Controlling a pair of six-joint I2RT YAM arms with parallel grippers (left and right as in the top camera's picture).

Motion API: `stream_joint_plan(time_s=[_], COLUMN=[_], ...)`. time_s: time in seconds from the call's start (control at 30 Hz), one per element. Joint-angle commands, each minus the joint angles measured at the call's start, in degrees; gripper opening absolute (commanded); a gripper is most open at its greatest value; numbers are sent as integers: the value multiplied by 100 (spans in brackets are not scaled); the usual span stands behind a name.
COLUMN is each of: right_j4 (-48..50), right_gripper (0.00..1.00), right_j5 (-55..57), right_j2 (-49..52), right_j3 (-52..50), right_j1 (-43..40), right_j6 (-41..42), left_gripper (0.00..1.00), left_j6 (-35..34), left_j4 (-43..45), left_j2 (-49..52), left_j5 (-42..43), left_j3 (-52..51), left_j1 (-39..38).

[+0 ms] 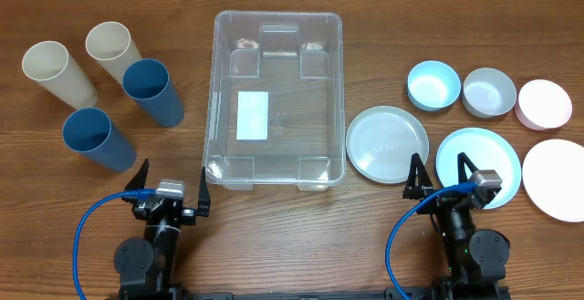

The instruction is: Pack container

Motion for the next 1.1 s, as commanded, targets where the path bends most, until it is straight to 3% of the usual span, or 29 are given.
stream_joint_plan(time_s=[0.0, 0.63, 0.77, 0.9, 0.97, 1.07], right_j4=[39, 39, 116, 92, -345, -813], right_gripper=[100, 100, 100, 100, 100, 100], right_j5=[-35, -33, 396, -103, -101, -101], right_j2=[-63, -63, -63, -63, -63, -63], right_j3=[-61, -61, -59, -50, 140, 466], right_j1=[-20, -20, -20, -20, -20, -20], right_j6=[2, 0, 0, 7, 485, 570], left_gripper=[100, 100, 100, 100, 100, 100], left_j6=[-76, -76, -76, -76, -76, -76], left_j4=[2, 4, 2, 2, 2, 2], left_j2=[-48, -48, -48, -48, -48, -48], left_j5=[-11, -11, -13, -11, -13, -11], left_j3=[-31, -31, -31, -31, -31, -31], left_j1=[39, 39, 39, 39, 39, 39])
